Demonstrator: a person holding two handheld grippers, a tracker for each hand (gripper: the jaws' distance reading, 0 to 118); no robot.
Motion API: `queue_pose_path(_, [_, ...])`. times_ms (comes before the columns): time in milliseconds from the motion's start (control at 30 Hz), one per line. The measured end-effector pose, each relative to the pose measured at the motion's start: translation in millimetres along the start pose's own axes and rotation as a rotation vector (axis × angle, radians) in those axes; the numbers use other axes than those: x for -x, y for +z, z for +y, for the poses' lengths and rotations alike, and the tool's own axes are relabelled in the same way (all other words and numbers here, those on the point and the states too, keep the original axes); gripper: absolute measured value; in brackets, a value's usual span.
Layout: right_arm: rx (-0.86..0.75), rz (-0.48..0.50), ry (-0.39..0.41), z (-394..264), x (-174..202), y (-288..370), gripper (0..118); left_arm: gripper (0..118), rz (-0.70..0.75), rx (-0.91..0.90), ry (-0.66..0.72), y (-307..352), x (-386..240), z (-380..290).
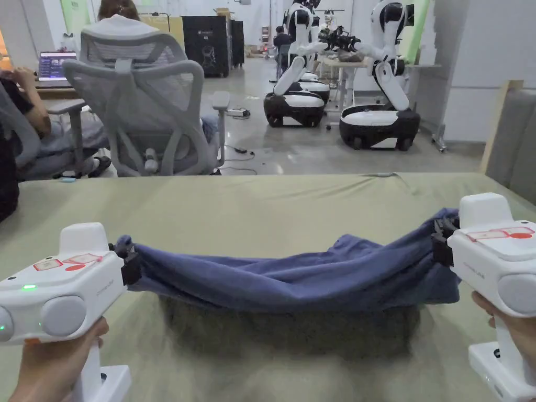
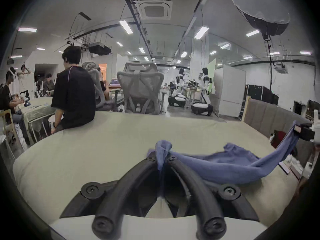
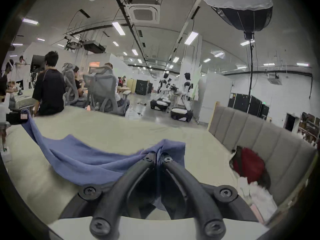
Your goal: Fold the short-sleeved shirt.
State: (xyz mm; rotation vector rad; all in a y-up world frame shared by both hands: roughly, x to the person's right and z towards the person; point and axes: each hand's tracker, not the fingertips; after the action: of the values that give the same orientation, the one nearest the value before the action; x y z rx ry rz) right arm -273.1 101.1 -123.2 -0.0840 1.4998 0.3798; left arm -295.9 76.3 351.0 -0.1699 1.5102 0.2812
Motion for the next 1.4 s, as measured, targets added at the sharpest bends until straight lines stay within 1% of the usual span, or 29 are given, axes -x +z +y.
queue_pose_path(67, [0.07,0.004,-0.01,-36,7,16,4,3,0.012,0.064,-0.017,13,4,-28])
queue_pose_path(167, [0.192,0.041,-0.022,-81,11,28,4,3,0.039,0.16,-0.019,20,11,-63])
queue_pose_path(233, [0.276,0.042,-0.027,-101,12,33,4,3,0.049,0.222,0.036,20,18,-79])
queue_pose_path(300, [0.349,0.042,-0.009,-116,12,26,4,3,0.052,0.276,0.07,17,22,-88])
queue_pose_path(333, [0.381,0.028,0.02,-121,12,25,4,3,0.061,0.3,0.067,15,22,-91])
queue_pose_path(367, [0.415,0.03,0.027,-126,13,24,4,3,0.069,0.313,0.059,13,21,-95])
queue_pose_path(467, [0.515,0.068,-0.007,-138,14,20,4,4,0.08,0.34,0.005,9,16,-101])
queue_pose_path(500, [0.534,0.077,-0.016,-141,15,19,4,4,0.085,0.354,-0.01,6,14,-103])
queue_pose_path(600, [0.531,0.057,-0.006,-151,18,10,6,5,0.096,0.367,-0.016,1,11,-110])
queue_pose_path(633, [0.534,0.058,-0.01,-152,18,9,13,7,0.1,0.369,-0.015,0,10,-112])
queue_pose_path(667, [0.531,0.054,-0.018,-152,18,10,25,12,0.106,0.371,-0.015,2,9,-113])
queue_pose_path(733, [0.499,0.043,-0.023,-146,19,19,43,21,0.121,0.369,-0.009,6,9,-111])
queue_pose_path(767, [0.478,0.034,-0.007,-144,19,23,80,44,0.124,0.361,-0.006,9,10,-109])
queue_pose_path(800, [0.46,0.021,-0.002,-143,20,27,111,74,0.126,0.358,-0.008,12,11,-108])
queue_pose_path(833, [0.411,0.009,-0.025,-138,20,39,117,110,0.129,0.34,-0.016,18,12,-106])
queue_pose_path(867, [0.396,-0.002,-0.04,-137,18,44,109,118,0.124,0.288,-0.02,26,12,-104])
queue_pose_path(900, [0.401,-0.004,-0.052,-136,17,47,108,113,0.14,0.262,-0.038,30,10,-100])
queue_pose_path(933, [0.391,-0.011,-0.061,-135,18,52,109,113,0.13,0.27,-0.032,36,8,-98])
queue_pose_path(967, [0.376,-0.012,-0.068,-134,18,57,106,113,0.13,0.274,-0.034,40,7,-96])
queue_pose_path(1000, [0.378,-0.01,-0.068,-137,20,50,99,108,0.132,0.277,-0.034,42,7,-94])
queue_pose_path(1033, [0.373,-0.013,-0.067,-136,21,51,79,91,0.128,0.271,-0.032,44,6,-94])
queue_pose_path(1067, [0.362,-0.024,-0.059,-136,23,53,56,73,0.123,0.262,-0.034,46,6,-95])
queue_pose_path(1100, [0.352,-0.038,-0.05,-135,25,53,32,47,0.124,0.261,-0.036,46,5,-95])
queue_pose_path(1133, [0.352,-0.052,-0.038,-133,32,50,13,18,0.127,0.262,-0.039,45,4,-96])
queue_pose_path(1167, [0.35,-0.059,-0.04,-133,34,49,9,8,0.137,0.264,-0.041,43,3,-97])
queue_pose_path(1200, [0.349,-0.061,-0.046,-132,33,50,8,5,0.14,0.264,-0.039,43,4,-99])
queue_pose_path(1233, [0.35,-0.057,-0.054,-132,33,50,4,1,0.138,0.266,-0.04,43,4,-100])
queue_pose_path(1267, [0.352,-0.053,-0.059,-132,36,47,0,0,0.128,0.266,-0.03,44,4,-101])
queue_pose_path(1400, [0.35,-0.068,-0.052,-128,40,51,0,0,0.112,0.271,-0.017,45,3,-102])
